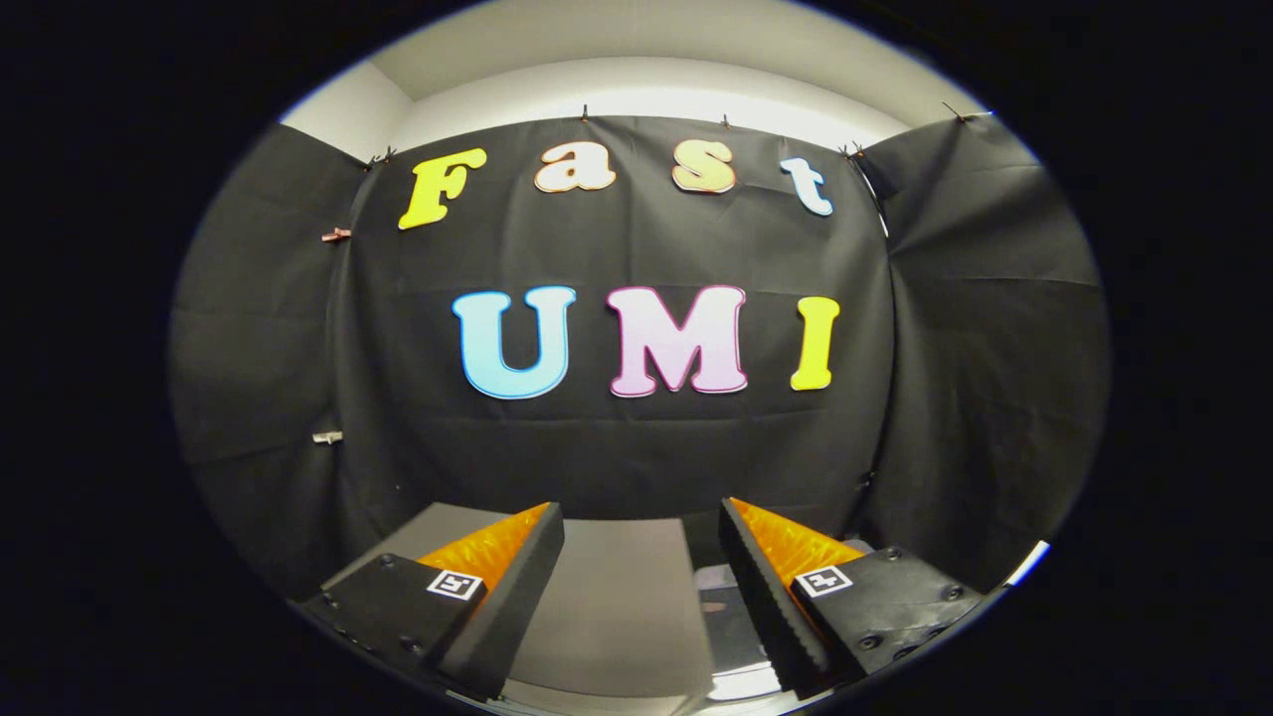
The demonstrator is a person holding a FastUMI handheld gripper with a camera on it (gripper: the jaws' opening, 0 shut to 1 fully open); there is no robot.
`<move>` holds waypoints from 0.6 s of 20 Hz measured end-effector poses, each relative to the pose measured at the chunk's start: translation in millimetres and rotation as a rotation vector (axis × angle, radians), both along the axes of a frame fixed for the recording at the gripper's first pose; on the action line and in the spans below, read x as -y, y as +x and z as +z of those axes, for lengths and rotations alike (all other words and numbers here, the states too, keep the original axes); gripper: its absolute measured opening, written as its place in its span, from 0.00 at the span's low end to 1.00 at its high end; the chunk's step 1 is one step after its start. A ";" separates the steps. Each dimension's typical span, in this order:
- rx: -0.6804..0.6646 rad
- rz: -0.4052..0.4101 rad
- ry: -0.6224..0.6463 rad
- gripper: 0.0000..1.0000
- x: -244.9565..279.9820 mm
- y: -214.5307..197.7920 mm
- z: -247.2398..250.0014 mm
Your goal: Put the clothes into the washing machine and then close the washing machine lid.
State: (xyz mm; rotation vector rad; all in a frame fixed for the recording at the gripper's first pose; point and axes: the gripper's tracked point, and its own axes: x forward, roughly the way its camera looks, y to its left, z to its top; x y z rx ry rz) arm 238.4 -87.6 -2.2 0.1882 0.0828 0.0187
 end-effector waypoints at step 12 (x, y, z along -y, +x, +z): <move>0.078 0.037 -0.108 0.97 -116.8 -37.5 15.4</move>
